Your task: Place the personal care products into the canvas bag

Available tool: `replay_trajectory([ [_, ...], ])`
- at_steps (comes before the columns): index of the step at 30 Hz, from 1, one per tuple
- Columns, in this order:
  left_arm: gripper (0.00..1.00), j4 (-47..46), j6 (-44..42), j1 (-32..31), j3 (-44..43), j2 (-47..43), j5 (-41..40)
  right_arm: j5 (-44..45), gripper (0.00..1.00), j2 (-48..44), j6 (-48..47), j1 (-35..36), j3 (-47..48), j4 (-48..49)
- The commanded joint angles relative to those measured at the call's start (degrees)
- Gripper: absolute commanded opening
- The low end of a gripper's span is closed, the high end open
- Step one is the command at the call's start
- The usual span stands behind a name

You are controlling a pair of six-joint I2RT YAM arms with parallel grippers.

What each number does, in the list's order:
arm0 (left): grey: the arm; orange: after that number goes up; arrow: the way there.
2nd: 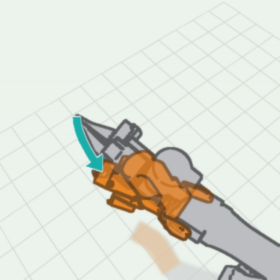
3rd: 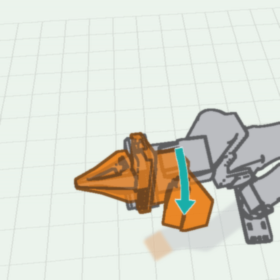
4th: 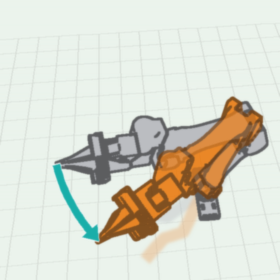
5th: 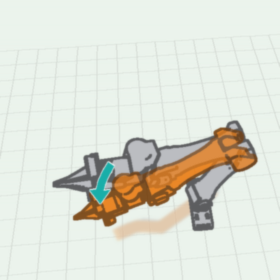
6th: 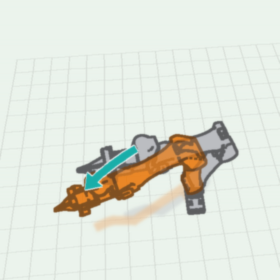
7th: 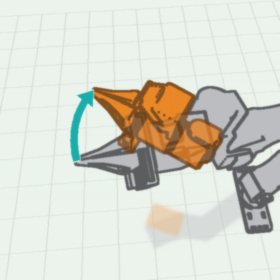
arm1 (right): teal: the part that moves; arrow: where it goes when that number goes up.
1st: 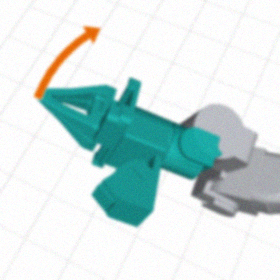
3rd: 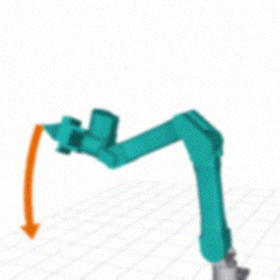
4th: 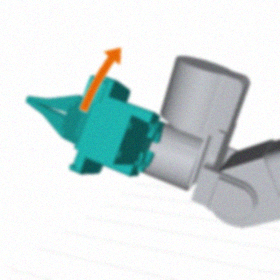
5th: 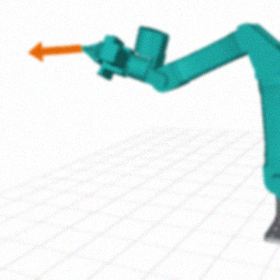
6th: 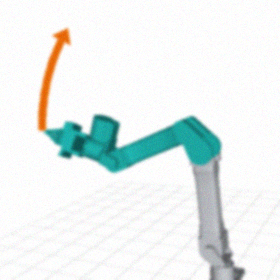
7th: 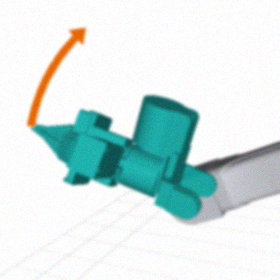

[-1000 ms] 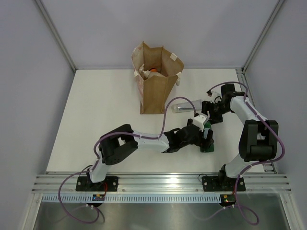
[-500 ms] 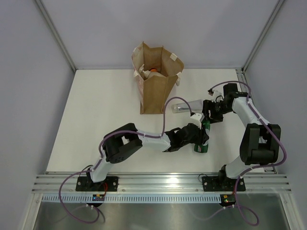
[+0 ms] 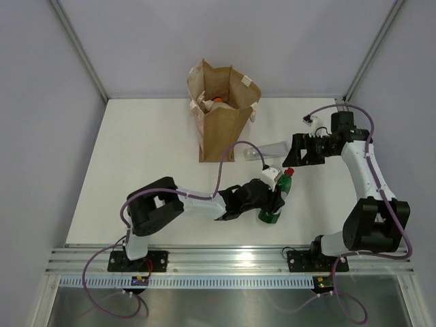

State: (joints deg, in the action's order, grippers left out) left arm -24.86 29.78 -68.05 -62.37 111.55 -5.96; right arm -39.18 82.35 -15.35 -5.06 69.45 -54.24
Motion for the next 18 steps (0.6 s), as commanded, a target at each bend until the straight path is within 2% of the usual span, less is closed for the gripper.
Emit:
replay_trajectory([
  [1,0.0,-1.6,-5.3,0.2,3.7,-5.8,3.1,-3.4,0.99,-3.7,-2.3,-1.8,4.5,-0.9],
  [5,0.0,1.7,-7.6,0.3,7.2,-13.6,4.7,-10.1,0.99,-8.6,-5.6,-4.9,4.6,-2.1],
  [7,0.0,6.3,-9.1,0.3,7.4,-17.1,4.6,-12.3,1.0,-11.1,-8.7,-6.2,3.3,-3.2],
  [12,0.0,24.6,-11.9,0.7,-1.7,-26.6,2.9,-16.1,1.0,-19.9,-10.6,-7.0,-1.3,-1.9],
  [16,0.0,32.6,-10.5,5.1,-10.0,-30.8,3.7,-19.9,0.99,-24.2,-9.4,-7.5,-6.8,1.2],
  [18,0.0,34.3,-9.1,7.5,-13.9,-32.0,5.0,-18.7,1.0,-24.9,-10.2,-7.9,-6.8,0.6],
])
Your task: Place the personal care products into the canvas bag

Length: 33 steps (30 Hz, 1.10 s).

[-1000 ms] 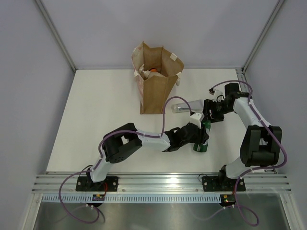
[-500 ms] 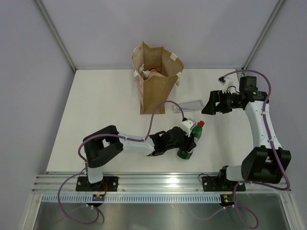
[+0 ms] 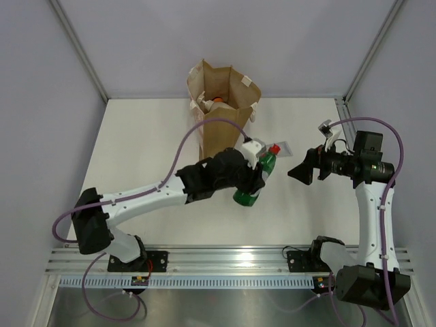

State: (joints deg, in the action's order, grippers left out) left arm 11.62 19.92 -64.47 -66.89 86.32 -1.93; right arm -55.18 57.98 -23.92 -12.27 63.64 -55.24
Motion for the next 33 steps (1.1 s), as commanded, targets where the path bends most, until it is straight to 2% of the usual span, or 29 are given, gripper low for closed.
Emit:
replay_trajectory([
  [1,0.0,-2.0,1.3,6.6,-10.5,-7.7,1.8,-2.7,1.0,-1.0,-1.7,-0.6,-1.3,1.5],
  [4,0.0,-2.0,3.7,12.3,-14.3,-8.5,4.7,-3.2,1.0,-1.6,-1.7,-0.9,-1.8,1.9],
  [9,0.0,-5.5,8.5,20.2,-19.8,-7.3,5.0,-4.1,1.0,-2.0,-1.9,-1.3,-1.8,1.5],
  [12,0.0,-7.4,10.3,26.6,-23.8,-4.6,3.1,-4.3,0.99,-2.9,-1.8,-1.5,-2.1,1.5],
  [18,0.0,-10.6,14.2,35.1,-31.4,4.5,2.2,-5.2,0.99,-3.7,-1.8,-1.6,-2.5,1.4],
  [26,0.0,-4.1,12.3,39.2,-53.0,21.2,-0.6,-6.3,1.0,-4.6,-1.9,-1.6,-2.7,0.9],
  [31,0.01,-0.9,10.4,39.4,-57.1,28.3,0.1,-7.0,0.99,-4.5,-1.8,-1.6,-2.8,0.9],
  [33,0.06,0.8,9.6,39.4,-56.2,29.2,0.2,-7.3,1.0,-4.1,-1.8,-1.6,-3.0,1.0],
])
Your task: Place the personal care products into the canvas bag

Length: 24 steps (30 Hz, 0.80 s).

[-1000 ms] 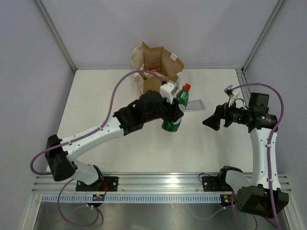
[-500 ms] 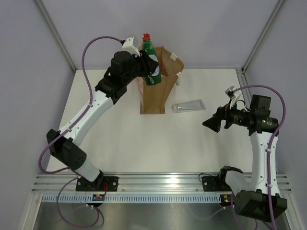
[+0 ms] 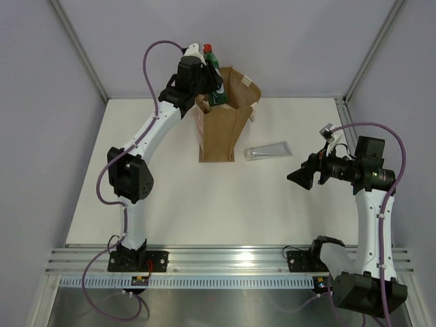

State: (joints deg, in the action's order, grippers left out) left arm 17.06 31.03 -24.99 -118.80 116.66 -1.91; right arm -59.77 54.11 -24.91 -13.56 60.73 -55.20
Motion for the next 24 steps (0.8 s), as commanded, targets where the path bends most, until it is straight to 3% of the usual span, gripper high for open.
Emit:
replay_trajectory([
  [1,0.08,-4.4,-2.2,-0.1,-3.7,-0.6,0.2,-2.8,1.0,0.0,-0.8,-0.3,-0.1,1.1],
  [4,0.26,-2.5,-3.2,-0.1,-2.3,0.1,0.3,-3.2,0.99,0.7,-1.2,-0.3,-0.3,0.9],
  [5,0.4,-1.9,-3.6,-0.1,-2.2,0.1,0.8,-3.8,0.99,1.1,-1.5,-0.3,-0.3,0.6],
  [6,0.48,-1.0,-3.9,-0.1,-2.0,0.1,1.1,-4.2,1.0,1.0,-2.9,-0.3,-0.2,0.2],
  [8,0.55,0.0,-4.2,-0.1,-1.9,-0.4,1.6,-5.7,1.0,0.6,-3.7,-0.3,-0.5,-0.2],
  [10,0.72,0.5,-5.0,-0.1,-2.0,-1.2,3.3,-6.9,0.99,0.5,-6.2,-0.3,-0.6,-1.1],
  [12,0.83,1.2,-5.8,-0.1,-2.0,-2.7,4.3,-8.1,1.0,0.5,-7.8,-0.3,-0.5,-2.4],
  [20,0.9,1.9,-9.0,0.1,3.1,-11.4,6.0,-7.6,1.0,2.1,-14.1,-0.3,1.8,-8.9],
  [24,0.92,-0.2,-12.9,0.3,11.4,-20.7,7.7,-4.6,1.0,3.5,-26.6,-0.2,12.1,-20.0],
])
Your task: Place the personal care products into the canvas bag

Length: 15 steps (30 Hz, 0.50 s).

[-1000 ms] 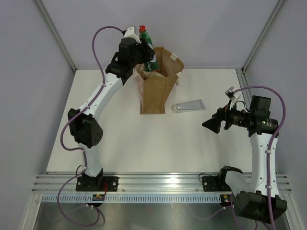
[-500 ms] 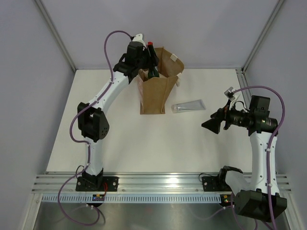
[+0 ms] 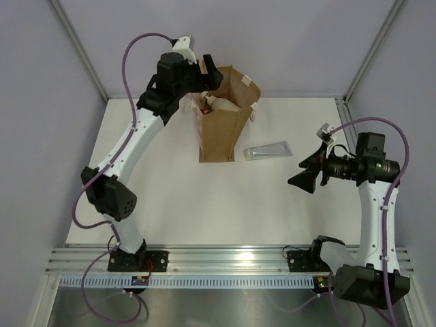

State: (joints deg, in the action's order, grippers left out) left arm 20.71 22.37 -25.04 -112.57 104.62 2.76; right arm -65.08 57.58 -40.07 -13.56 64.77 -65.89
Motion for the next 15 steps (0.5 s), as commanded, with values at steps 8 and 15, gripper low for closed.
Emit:
replay_trajectory([
  [8,0.99,-13.8,-4.9,1.0,43.5,-42.9,4.3,10.2,1.0,0.2,-44.7,1.3,14.3,-18.1],
  [15,0.99,-4.7,-3.1,1.2,65.5,-68.0,8.3,23.4,1.0,7.8,-39.9,12.8,6.2,2.9],
])
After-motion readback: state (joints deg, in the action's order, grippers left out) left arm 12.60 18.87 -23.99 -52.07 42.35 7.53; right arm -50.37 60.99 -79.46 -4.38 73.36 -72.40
